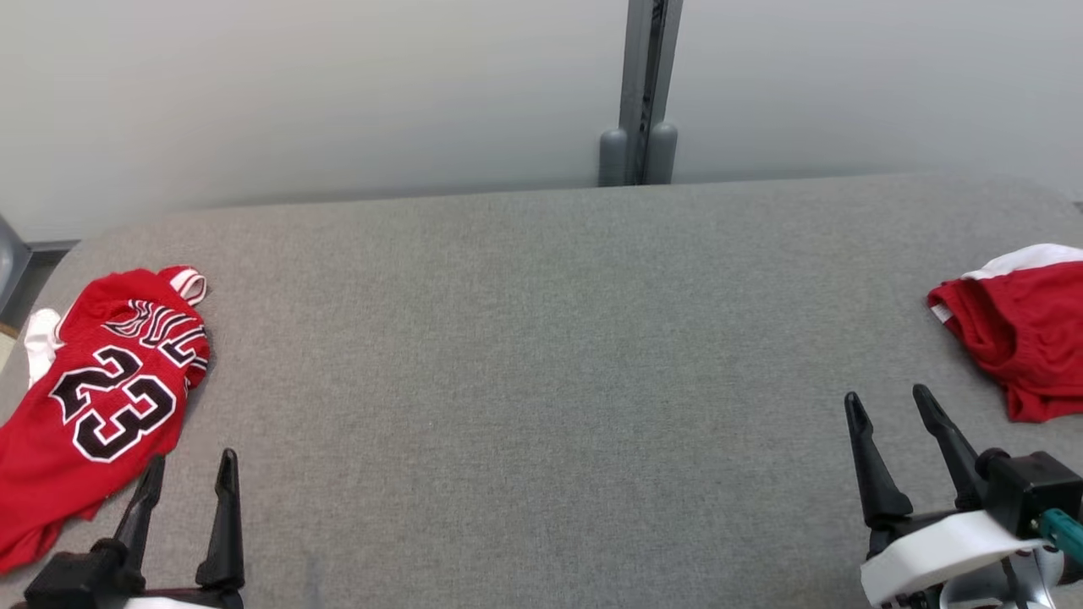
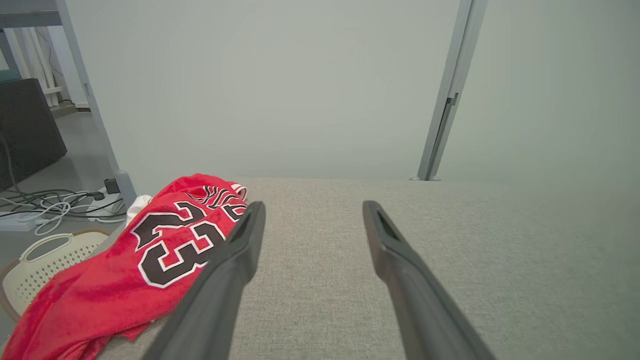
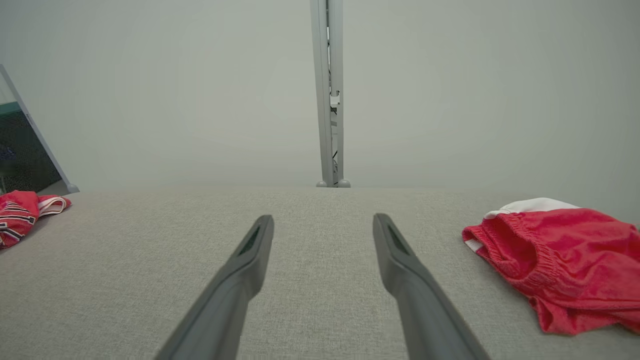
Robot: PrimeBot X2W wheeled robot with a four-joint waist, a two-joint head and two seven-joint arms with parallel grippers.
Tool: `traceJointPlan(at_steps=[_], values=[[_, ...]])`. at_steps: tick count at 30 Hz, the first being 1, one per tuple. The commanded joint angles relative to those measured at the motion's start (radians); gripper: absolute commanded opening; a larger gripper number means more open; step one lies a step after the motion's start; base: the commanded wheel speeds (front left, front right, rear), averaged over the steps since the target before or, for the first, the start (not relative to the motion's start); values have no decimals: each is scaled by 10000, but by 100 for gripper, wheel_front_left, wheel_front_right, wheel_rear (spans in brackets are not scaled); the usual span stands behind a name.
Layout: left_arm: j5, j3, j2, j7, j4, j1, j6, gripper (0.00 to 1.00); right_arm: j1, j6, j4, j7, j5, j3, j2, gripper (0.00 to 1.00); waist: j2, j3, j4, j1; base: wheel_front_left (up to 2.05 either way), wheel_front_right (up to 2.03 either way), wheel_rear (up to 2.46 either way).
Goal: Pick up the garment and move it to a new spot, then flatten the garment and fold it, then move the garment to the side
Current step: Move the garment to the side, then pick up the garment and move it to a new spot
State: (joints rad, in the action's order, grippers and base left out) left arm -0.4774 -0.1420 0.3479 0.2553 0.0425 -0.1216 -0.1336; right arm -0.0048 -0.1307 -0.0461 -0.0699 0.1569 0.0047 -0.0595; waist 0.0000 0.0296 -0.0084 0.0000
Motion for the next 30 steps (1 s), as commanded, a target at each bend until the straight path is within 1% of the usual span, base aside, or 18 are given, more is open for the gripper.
traceJointPlan(at_steps=[1,7,16,30], values=[[59,-11,67,-29,-36,-114,-71,100,136,0,20,40,-12,-48,-16,100,0,-215,-131,0,0,0,0],[73,-92,132,-219,-215,-505,-197,100,452,-1,190,112,-31,-184,9,100,0,-360,-207,0,0,0,0],[53,-132,199,-373,-409,-627,-336,100,568,-1,307,134,-70,-239,36,100,0,-363,-264,0,0,0,0],[-16,-197,233,-455,-439,-564,-403,100,543,-1,398,143,-17,-277,57,100,0,-336,-243,0,0,0,0]])
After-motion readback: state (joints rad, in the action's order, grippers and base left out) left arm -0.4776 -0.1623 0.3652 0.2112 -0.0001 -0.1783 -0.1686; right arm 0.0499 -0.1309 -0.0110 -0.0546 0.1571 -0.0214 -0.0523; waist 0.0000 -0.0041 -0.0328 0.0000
